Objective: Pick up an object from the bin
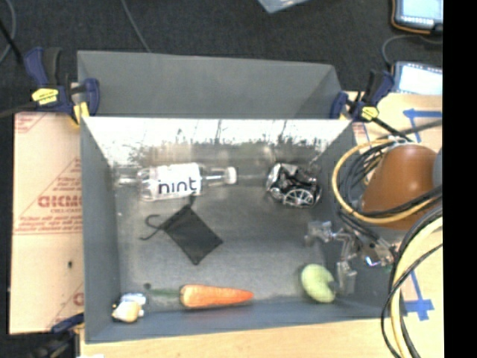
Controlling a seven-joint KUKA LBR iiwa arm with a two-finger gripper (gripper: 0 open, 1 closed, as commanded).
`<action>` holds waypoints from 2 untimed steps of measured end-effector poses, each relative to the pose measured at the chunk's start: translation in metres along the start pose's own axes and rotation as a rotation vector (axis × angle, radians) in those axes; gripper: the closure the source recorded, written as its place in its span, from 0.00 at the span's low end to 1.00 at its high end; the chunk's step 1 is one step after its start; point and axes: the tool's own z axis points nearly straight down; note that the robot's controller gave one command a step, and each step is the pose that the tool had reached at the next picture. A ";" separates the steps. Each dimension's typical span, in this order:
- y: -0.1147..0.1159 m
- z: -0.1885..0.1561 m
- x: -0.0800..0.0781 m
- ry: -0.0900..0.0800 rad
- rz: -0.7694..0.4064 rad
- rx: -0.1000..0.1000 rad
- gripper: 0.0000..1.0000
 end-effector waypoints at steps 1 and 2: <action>-0.005 0.014 0.006 0.001 -0.009 -0.001 0.00; 0.025 0.001 -0.017 0.001 0.025 0.000 0.00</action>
Offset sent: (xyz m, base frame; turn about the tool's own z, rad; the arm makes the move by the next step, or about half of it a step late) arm 0.0290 0.0616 0.0239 -0.1486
